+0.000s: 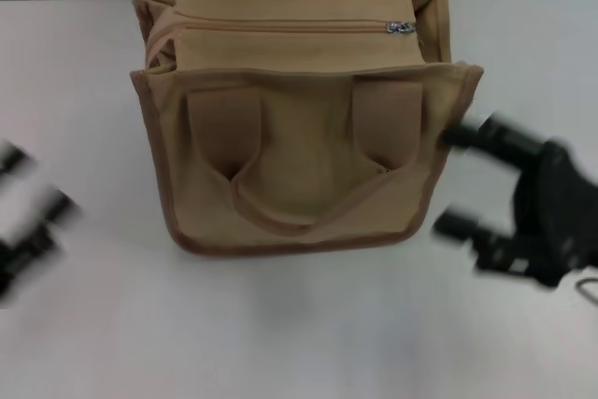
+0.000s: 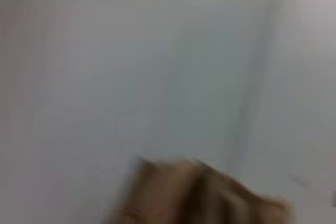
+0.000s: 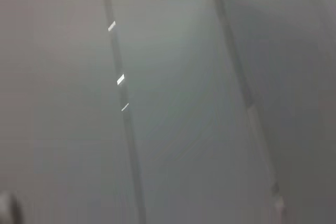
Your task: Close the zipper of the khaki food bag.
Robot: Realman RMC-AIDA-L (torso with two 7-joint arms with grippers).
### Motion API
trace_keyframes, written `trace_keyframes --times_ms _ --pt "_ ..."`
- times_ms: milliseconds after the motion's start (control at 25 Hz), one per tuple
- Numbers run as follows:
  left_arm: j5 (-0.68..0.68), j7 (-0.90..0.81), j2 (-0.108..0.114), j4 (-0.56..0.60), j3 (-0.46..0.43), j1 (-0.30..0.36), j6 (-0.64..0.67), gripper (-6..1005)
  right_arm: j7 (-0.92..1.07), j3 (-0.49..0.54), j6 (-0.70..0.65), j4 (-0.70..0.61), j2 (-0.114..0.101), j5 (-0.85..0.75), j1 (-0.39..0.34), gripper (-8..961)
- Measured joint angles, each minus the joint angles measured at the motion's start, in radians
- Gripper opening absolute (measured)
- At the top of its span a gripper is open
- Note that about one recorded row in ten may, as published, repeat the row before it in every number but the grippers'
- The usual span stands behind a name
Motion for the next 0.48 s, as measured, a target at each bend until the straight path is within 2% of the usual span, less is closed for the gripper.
trace_keyframes --times_ms 40,80,120,200,280,320,480 --pt "0.0 0.0 0.0 0.0 0.0 0.0 0.0 816 -0.02 -0.017 0.004 -0.007 0.0 -0.029 0.006 809" --pt "0.001 0.023 0.005 0.004 0.129 -0.018 0.001 815 -0.061 -0.04 0.014 -0.005 0.003 -0.072 0.018 809" --pt "0.001 0.063 -0.009 0.024 0.301 -0.054 -0.003 815 -0.079 -0.053 0.021 0.001 0.006 -0.083 0.023 809" --pt "0.001 0.079 -0.027 0.05 0.374 -0.074 -0.007 815 -0.089 -0.067 0.033 0.007 0.007 -0.088 0.027 809" --pt "0.001 0.08 -0.06 0.101 0.437 -0.097 -0.008 815 -0.1 -0.106 0.057 0.015 0.009 -0.091 0.035 809" --pt "0.001 0.077 -0.08 0.136 0.464 -0.113 -0.008 815 -0.1 -0.159 0.085 0.021 0.008 -0.092 0.044 809" --pt "0.001 0.076 -0.087 0.145 0.482 -0.129 -0.007 815 -0.1 -0.194 0.126 0.022 0.008 -0.092 0.049 809"
